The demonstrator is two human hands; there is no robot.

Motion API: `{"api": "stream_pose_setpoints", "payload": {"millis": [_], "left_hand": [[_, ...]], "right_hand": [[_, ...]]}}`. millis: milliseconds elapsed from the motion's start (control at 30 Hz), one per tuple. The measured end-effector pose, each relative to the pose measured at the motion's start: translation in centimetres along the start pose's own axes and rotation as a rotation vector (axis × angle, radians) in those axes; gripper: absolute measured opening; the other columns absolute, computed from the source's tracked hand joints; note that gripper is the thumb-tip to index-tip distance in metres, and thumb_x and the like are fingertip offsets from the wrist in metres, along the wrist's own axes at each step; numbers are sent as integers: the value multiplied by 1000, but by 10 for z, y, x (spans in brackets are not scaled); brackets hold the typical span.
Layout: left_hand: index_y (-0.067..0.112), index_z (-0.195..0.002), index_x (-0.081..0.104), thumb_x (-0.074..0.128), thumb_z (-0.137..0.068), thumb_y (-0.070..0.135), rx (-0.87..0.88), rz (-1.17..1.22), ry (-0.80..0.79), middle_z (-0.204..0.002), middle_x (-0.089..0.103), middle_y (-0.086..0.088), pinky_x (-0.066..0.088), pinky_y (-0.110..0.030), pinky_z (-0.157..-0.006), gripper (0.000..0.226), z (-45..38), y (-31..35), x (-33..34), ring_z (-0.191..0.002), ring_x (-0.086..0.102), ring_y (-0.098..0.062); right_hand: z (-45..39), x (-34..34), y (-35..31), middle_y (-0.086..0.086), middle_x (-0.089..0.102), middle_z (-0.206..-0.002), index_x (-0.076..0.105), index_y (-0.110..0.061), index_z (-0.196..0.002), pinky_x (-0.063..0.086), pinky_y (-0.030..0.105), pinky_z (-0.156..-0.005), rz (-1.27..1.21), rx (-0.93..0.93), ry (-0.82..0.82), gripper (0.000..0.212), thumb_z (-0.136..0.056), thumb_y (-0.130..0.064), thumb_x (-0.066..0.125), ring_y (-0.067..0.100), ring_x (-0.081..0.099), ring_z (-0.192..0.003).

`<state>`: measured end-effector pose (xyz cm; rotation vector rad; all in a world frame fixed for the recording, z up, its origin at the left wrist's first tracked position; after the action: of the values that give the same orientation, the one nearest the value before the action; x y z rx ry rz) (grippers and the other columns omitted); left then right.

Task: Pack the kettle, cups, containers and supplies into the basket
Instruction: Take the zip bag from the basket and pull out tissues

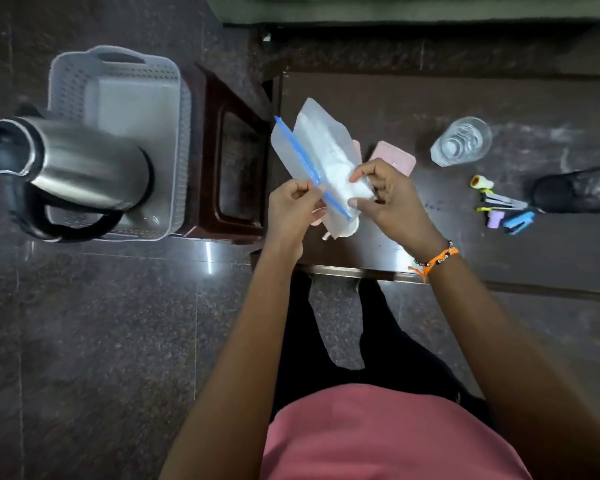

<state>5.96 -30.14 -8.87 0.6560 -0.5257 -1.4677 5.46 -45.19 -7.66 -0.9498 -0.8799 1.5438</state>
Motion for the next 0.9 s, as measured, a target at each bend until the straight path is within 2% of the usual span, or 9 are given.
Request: {"api": "stream_pose_setpoints", "payload": {"millis": [133, 200, 267, 333, 400, 567, 667, 833, 900], "left_hand": [[6, -83, 58, 54, -91, 5, 88, -81, -144, -91, 65, -13, 57, -23, -72, 9, 13, -3, 43, -80, 63, -19], [8, -81, 59, 56, -90, 4, 108, -109, -184, -91, 64, -13, 57, -22, -71, 10, 20, -4, 61, -78, 63, -17], [10, -77, 59, 58, -88, 3, 115, -126, -200, -86, 65, -10, 57, -26, -76, 13, 24, -4, 75, -74, 63, -16], [10, -74, 58, 60, -86, 2, 117, -124, -229, -76, 68, -3, 57, -24, -72, 15, 28, -5, 89, -66, 65, -11], [10, -72, 59, 61, -86, 0, 125, -125, -266, -63, 69, 8, 55, -18, -62, 17, 34, -6, 102, -58, 65, -5], [13, -74, 56, 59, -88, 5, 82, -145, -230, -77, 64, -4, 55, -26, -74, 17, 34, -9, 105, -70, 60, -14], [15, -75, 53, 54, -91, 7, 79, -149, -121, -80, 59, -4, 51, -21, -64, 17, 29, -8, 93, -67, 55, -11], [12, -82, 55, 56, -89, 6, 213, -215, -50, -76, 55, 1, 44, -17, -62, 9, 30, 3, 90, -61, 48, -9], [11, -81, 55, 58, -86, 3, 285, -249, -99, -73, 54, 1, 42, -12, -56, 10, 35, 8, 101, -57, 46, -6]], "right_hand": [[14, -48, 37, 4, 58, -112, 59, -15, -104, 43, 35, -87, 172, 164, -4, 19, -86, -8, 61, 20, 54, -101], [19, -68, 48, 9, 48, -134, 61, -14, -113, 34, 32, -107, 341, 229, -3, 24, -92, -23, 56, 18, 39, -130], [22, -81, 41, 11, 37, -141, 63, -14, -113, 22, 28, -116, 371, 186, 56, 26, -93, -28, 54, 16, 25, -140], [26, -87, 26, 6, 46, -127, 67, -14, -102, 28, 10, -105, 288, 111, 109, 19, -92, -27, 57, 12, 40, -128], [29, -89, 17, -5, 52, -100, 65, -14, -88, 35, -3, -81, 158, 101, 142, 10, -88, -24, 62, 6, 54, -98], [32, -100, 15, 1, 56, -77, 58, -9, -74, 40, 16, -66, 89, 143, 261, 10, -82, -6, 62, 12, 52, -73], [37, -115, 14, 7, 56, -67, 57, -2, -72, 34, 13, -53, 230, 139, 362, 3, -75, -1, 59, 14, 47, -60], [42, -129, 3, 15, 59, -92, 56, -4, -82, 45, 37, -67, 626, 48, 410, 15, -72, 6, 51, 27, 54, -80], [44, -125, -11, 13, 60, -90, 62, -5, -84, 46, 33, -69, 593, -46, 414, 20, -72, 7, 50, 22, 55, -76]]}}
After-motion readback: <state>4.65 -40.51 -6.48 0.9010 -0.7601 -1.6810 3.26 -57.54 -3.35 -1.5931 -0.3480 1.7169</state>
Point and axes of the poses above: each hand's wrist, its own z-axis away from the middle knuckle, its own x-axis out of the palm, y = z × x, the point moved 7 cm from there along -z, towards the middle knuckle
